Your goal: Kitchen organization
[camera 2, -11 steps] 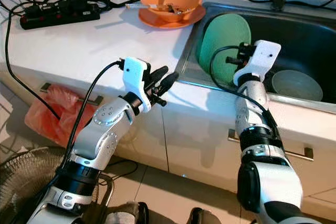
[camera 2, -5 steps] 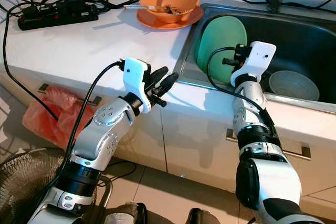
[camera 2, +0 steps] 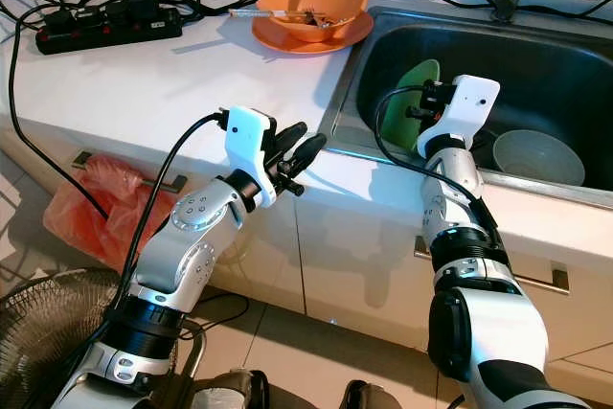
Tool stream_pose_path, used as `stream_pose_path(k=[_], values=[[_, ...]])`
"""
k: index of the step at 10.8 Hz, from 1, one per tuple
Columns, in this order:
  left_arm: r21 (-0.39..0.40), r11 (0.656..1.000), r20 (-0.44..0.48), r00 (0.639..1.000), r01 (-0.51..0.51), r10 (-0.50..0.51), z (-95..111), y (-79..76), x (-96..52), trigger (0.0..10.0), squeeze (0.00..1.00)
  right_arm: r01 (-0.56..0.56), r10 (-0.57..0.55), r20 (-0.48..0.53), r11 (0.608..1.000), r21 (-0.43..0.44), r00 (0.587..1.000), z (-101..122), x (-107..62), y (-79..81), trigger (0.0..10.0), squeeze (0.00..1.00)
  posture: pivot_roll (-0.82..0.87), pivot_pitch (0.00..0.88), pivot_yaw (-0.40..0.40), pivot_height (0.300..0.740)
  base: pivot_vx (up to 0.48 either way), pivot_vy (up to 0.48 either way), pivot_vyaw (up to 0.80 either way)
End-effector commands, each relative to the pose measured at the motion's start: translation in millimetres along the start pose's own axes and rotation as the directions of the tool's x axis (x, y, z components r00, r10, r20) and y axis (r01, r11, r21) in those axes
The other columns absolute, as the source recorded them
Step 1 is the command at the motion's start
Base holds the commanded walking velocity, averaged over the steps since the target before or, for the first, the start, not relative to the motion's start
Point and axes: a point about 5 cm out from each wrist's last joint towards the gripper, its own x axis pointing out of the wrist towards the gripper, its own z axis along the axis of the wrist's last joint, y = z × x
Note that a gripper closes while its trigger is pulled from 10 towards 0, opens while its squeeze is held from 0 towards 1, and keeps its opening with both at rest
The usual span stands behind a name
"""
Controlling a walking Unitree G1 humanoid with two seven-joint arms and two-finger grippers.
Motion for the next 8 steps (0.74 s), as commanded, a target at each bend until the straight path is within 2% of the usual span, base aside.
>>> stream_pose_path(k=[1, 2, 3, 4, 5, 6, 7, 8], values=[[0.014, 1.0, -0.009, 1.0, 0.01, -0.01, -0.8, -1.6, -1.5, 10.0, 0.0, -0.007, 0.007, -0.013, 1.0, -0.012, 1.0, -3.3, -0.3, 2.8, 10.0, 0.0, 0.2, 0.115, 0.029, 0.74, 0.0, 0.0, 0.0], [0.016, 1.0, -0.011, 1.0, 0.01, -0.01, -0.9, -1.5, -1.5, 10.0, 0.0, 0.0, 0.0, -0.009, 1.0, -0.021, 1.0, -1.9, -0.1, 0.0, 10.0, 0.0, 0.2, 0.115, 0.028, 0.74, 0.0, 0.0, 0.0], [0.017, 1.0, -0.011, 1.0, 0.01, -0.01, -0.8, -1.5, -1.5, 10.0, 0.0, 0.007, -0.007, -0.007, 1.0, -0.017, 1.0, -0.9, 0.0, -3.0, 10.0, 1.0, 0.2, 0.115, 0.028, 0.74, 0.0, 0.0, 0.0], [0.017, 1.0, -0.012, 1.0, 0.012, -0.012, -1.1, -1.8, -1.7, 10.0, 0.0, 0.02, -0.02, -0.003, 0.999, -0.034, 1.0, 0.1, 0.0, -5.1, 10.0, 0.85, 0.2, 0.117, 0.028, 0.74, 0.0, 0.0, 0.0], [0.018, 1.0, -0.016, 1.0, 0.016, -0.015, -2.1, -2.7, -1.7, 10.0, 0.0, 0.039, -0.038, 0.011, 0.998, -0.059, 0.999, 2.8, 0.2, -8.4, 10.0, 0.0, 0.2, 0.118, 0.029, 0.74, 0.0, 0.0, 0.0], [0.02, 1.0, -0.018, 1.0, 0.017, -0.017, -2.5, -3.0, -1.6, 10.0, 0.0, 0.045, -0.043, 0.019, 0.994, -0.096, 0.999, 4.8, 0.4, -10.3, 10.0, 0.0, 0.2, 0.117, 0.029, 0.74, 0.0, 0.0, 0.0], [0.022, 1.0, -0.02, 1.0, 0.02, -0.02, -2.6, -3.3, -1.2, 10.0, 0.0, 0.061, -0.056, 0.034, 0.979, -0.194, 0.998, 9.5, 1.3, -14.6, 10.0, 0.0, 0.2, 0.118, 0.029, 0.74, 0.0, 0.0, 0.0], [0.022, 1.0, -0.021, 1.0, 0.021, -0.021, -2.6, -3.4, -1.0, 10.0, 0.0, 0.066, -0.058, 0.04, 0.971, -0.23, 0.998, 11.3, 1.7, -16.0, 10.0, 0.0, 0.2, 0.119, 0.029, 0.74, 0.0, 0.0, 0.0]])
